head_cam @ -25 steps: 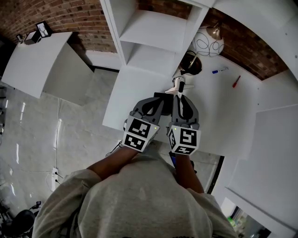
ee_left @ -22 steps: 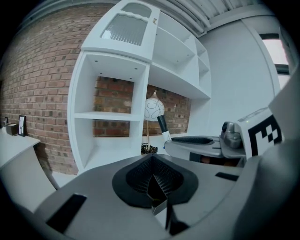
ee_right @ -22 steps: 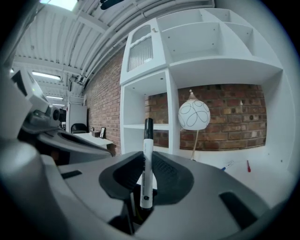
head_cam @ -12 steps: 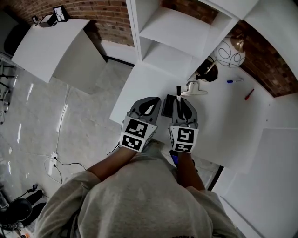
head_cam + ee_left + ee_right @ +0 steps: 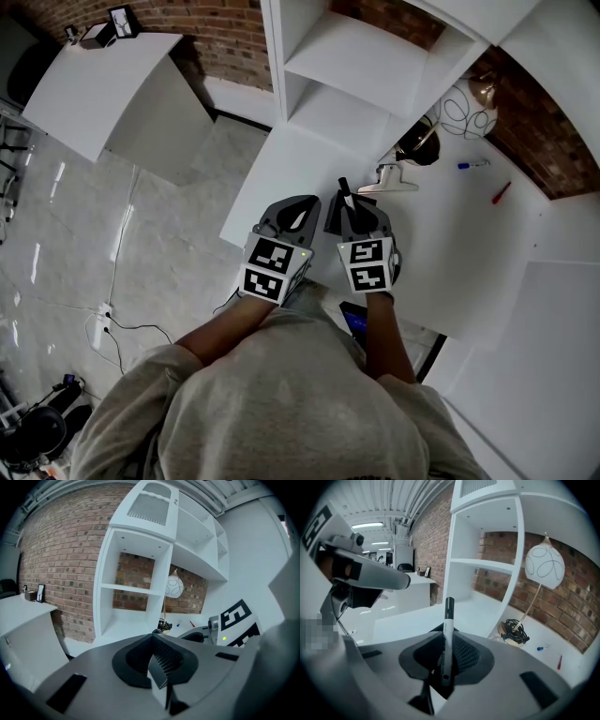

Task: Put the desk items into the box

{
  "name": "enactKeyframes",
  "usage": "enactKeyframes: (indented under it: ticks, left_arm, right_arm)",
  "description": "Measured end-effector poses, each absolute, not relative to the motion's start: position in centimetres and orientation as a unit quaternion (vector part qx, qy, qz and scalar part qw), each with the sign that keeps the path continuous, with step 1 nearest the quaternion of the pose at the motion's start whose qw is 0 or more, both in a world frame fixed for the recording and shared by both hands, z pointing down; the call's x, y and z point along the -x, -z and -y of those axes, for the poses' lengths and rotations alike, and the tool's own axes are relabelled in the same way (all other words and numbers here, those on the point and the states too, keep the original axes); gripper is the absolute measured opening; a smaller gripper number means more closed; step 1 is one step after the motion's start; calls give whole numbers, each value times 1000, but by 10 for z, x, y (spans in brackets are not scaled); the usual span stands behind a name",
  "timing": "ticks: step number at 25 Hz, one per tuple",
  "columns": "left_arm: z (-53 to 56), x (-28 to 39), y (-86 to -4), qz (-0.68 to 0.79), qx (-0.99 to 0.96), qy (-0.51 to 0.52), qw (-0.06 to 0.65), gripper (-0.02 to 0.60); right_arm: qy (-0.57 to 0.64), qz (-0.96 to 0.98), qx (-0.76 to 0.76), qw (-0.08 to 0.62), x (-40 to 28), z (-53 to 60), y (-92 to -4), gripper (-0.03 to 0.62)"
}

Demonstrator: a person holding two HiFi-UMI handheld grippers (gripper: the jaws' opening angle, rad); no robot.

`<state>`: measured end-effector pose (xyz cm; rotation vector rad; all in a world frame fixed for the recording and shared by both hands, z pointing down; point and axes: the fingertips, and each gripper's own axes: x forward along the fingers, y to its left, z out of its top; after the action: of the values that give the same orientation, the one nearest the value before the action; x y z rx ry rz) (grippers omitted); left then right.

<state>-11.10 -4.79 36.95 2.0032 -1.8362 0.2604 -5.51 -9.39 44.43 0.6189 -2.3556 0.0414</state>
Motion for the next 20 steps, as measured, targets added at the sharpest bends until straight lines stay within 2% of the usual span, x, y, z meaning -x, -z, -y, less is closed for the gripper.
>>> enactKeyframes:
  ticks: [4, 8, 15, 20]
  left_arm:
    - [48, 111, -369, 658, -719, -89, 206, 9]
    - [49, 111, -369, 658, -719, -85, 208, 9]
    - [52, 102, -367, 644, -733, -88, 200, 9]
    - [56, 83, -370, 621, -753, -102, 190, 9]
  right_arm:
    - [-25, 888, -207, 409, 58, 88, -452, 82]
    - [-47, 884, -195, 422, 60, 82, -452, 110]
    - [-57, 889, -263, 370, 42, 81, -446, 132]
    - [-102, 889, -344, 285, 19, 83, -439, 129]
